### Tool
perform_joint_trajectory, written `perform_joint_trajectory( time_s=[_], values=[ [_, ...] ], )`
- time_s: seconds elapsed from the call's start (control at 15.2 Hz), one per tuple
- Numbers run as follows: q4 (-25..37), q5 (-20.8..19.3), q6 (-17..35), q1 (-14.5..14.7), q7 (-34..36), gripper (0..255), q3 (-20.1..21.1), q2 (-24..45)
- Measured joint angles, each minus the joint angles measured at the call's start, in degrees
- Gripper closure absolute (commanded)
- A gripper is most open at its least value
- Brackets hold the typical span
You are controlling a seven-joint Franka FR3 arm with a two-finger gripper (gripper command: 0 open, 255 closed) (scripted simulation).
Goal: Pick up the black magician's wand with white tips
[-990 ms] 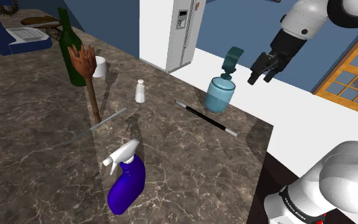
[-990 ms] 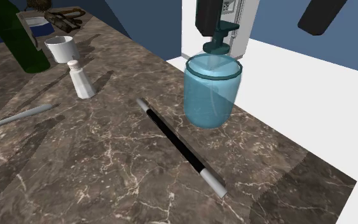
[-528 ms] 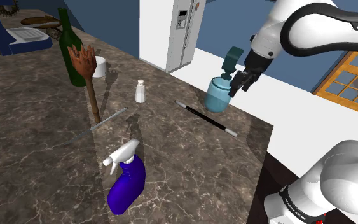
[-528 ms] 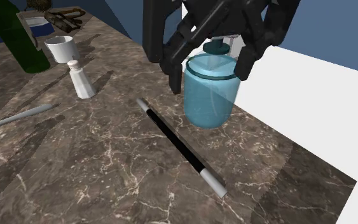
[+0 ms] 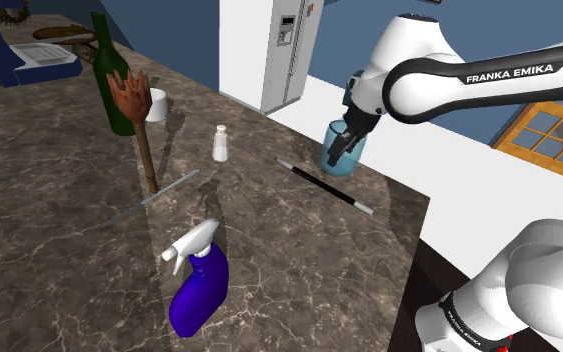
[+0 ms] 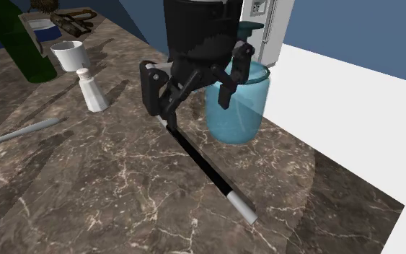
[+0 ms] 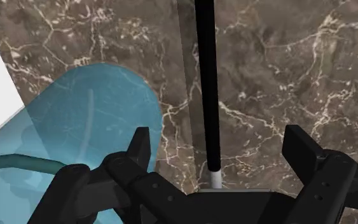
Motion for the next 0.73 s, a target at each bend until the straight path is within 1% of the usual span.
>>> perform_joint_trajectory(
  time_s=[0.13, 0.2, 0.33, 0.73],
  values=[
    [0.35, -0.64, 3.71, 0.48, -1.82, 0, 0.20, 2.67],
    [0.15, -0.87, 4.89, 0.72, -2.10, 0, 0.48, 5.85],
    [-0.47, -1.16, 6.97, 0.68, -2.79, 0, 0.38, 9.08],
    [-2.86, -1.51, 11.87, 0.55, -2.88, 0, 0.33, 12.13]
  ],
)
